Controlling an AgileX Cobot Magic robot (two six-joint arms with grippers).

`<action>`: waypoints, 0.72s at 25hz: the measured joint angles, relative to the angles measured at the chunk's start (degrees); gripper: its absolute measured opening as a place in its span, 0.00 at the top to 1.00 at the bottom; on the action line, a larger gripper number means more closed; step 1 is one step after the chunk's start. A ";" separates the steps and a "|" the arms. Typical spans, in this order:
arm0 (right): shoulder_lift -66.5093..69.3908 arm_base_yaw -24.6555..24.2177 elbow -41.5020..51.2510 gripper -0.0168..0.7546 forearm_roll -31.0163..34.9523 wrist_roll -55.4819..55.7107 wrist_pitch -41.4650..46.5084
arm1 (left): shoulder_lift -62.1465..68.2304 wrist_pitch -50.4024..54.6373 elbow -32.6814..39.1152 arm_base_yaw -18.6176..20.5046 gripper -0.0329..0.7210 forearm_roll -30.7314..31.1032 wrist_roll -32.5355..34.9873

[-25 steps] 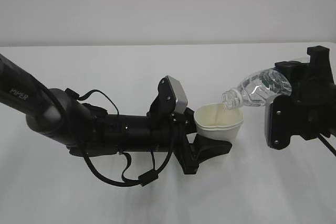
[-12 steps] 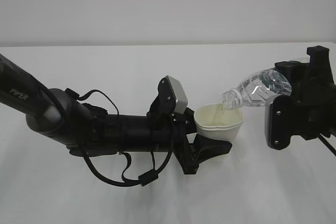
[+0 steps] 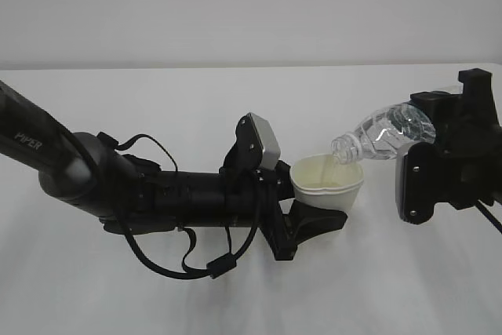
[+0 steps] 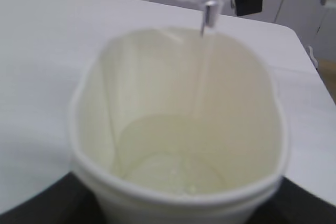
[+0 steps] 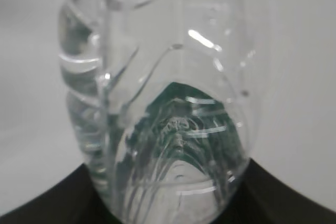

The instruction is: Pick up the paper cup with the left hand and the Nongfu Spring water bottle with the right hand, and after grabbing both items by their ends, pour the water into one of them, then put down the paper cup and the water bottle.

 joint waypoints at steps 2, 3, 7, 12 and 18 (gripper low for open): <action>0.00 0.00 0.00 0.47 0.00 0.00 0.00 | 0.00 0.00 0.00 0.00 0.38 0.00 0.00; 0.00 0.00 0.00 0.47 0.00 -0.12 0.00 | 0.00 0.00 0.00 0.00 0.38 0.00 0.00; 0.00 0.00 0.00 0.47 0.00 -0.25 0.00 | 0.00 0.00 0.00 0.00 0.38 0.00 0.00; 0.00 0.00 0.00 0.47 -0.37 -0.35 0.00 | 0.00 0.00 0.00 0.00 0.38 0.00 0.00; 0.00 0.00 0.00 0.47 -0.46 -0.39 0.00 | 0.00 0.00 0.00 0.00 0.38 0.00 0.00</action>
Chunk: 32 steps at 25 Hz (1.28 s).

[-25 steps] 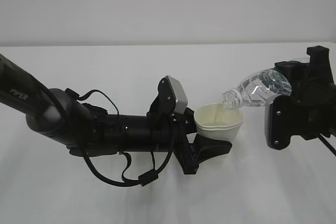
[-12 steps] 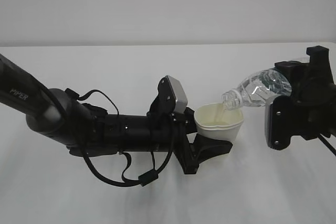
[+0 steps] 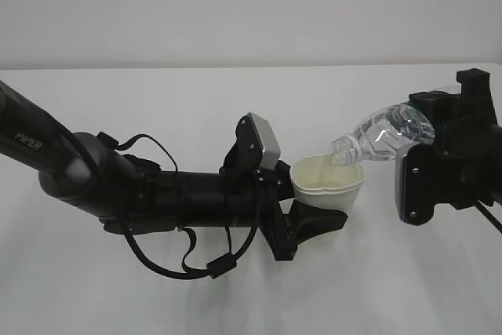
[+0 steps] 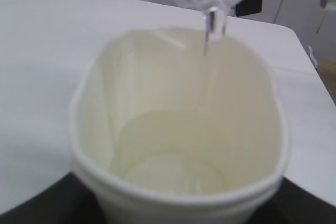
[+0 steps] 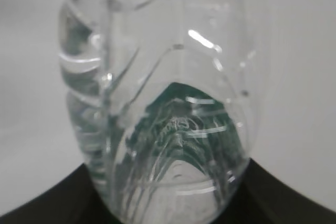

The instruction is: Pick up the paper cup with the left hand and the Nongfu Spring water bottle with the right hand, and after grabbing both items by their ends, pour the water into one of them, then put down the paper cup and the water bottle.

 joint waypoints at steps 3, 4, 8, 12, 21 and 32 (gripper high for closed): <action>0.00 0.00 0.00 0.47 0.00 0.00 0.00 | 0.00 0.00 0.00 0.00 0.38 0.00 0.00; 0.00 0.00 0.00 0.47 0.00 0.00 0.00 | 0.00 0.00 0.00 0.00 0.38 0.00 0.00; 0.00 0.00 0.00 0.47 -0.04 0.00 0.00 | 0.00 0.00 0.00 0.00 0.38 0.00 0.00; 0.00 0.00 0.00 0.47 -0.04 0.00 0.00 | 0.00 0.00 0.00 0.00 0.38 0.00 0.00; 0.00 0.00 0.00 0.47 -0.04 0.00 0.00 | 0.00 0.00 0.00 0.00 0.38 0.10 0.00; 0.00 0.00 0.00 0.47 -0.13 -0.09 0.00 | 0.00 0.00 0.00 0.00 0.38 0.10 0.00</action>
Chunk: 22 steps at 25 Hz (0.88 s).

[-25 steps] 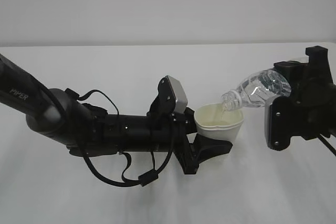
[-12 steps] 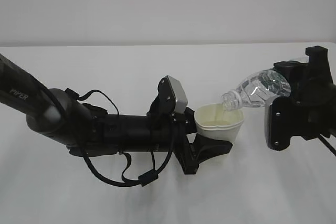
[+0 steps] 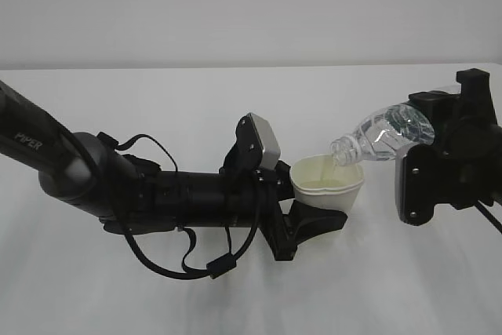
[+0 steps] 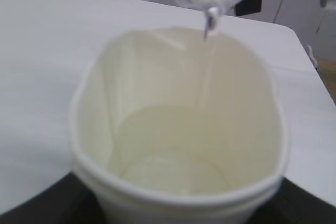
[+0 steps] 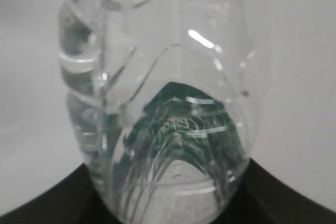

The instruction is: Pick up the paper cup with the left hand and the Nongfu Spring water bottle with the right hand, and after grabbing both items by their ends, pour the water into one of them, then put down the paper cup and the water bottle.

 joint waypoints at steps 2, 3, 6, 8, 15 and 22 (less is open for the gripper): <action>0.00 0.00 0.00 0.47 0.00 -0.13 0.00 | 0.00 0.00 0.00 0.00 0.38 0.00 0.00; 0.00 0.00 0.00 0.47 0.00 -0.24 0.00 | 0.00 0.00 0.00 0.00 0.38 0.00 0.00; 0.00 0.00 0.00 0.47 0.00 -0.30 0.00 | 0.00 0.00 0.00 0.00 0.38 0.00 0.00; 0.00 0.00 0.00 0.47 0.00 -0.30 0.00 | 0.00 0.00 0.00 0.00 0.38 0.00 0.00; 0.00 0.00 0.00 0.47 0.00 -0.39 0.00 | 0.00 0.00 0.00 0.00 0.38 0.10 0.00; 0.00 0.00 0.00 0.47 -0.32 -0.39 0.00 | 0.00 0.00 0.00 0.00 0.38 0.31 0.00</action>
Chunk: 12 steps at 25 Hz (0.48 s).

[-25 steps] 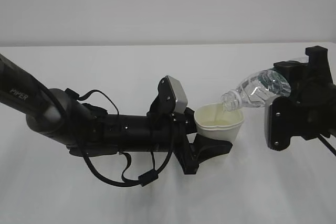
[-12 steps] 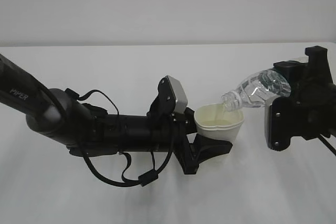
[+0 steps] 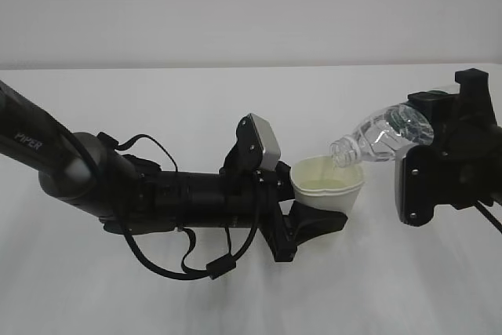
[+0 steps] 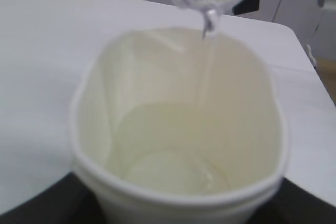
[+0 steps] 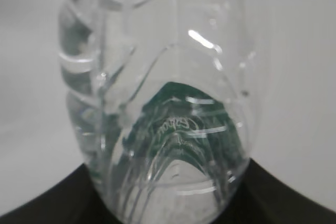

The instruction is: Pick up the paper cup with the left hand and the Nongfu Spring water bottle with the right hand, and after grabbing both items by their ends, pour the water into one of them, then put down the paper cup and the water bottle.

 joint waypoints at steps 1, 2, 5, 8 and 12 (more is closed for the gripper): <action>0.00 0.00 0.00 0.47 -0.09 0.00 0.00 | 0.00 0.00 0.00 0.00 0.38 0.00 0.00; 0.00 0.00 0.00 0.47 -0.09 0.00 0.00 | 0.00 0.00 0.00 0.00 0.38 0.00 0.00; 0.00 0.00 0.00 0.47 -0.09 0.00 0.00 | 0.00 0.00 0.00 0.00 0.38 0.00 0.00; 0.00 0.00 0.00 0.47 -0.09 -0.13 0.00 | 0.00 0.00 0.00 0.00 0.38 0.08 0.00; 0.00 0.00 0.00 0.47 -0.13 -0.13 0.00 | 0.00 0.00 0.00 0.00 0.38 0.22 0.00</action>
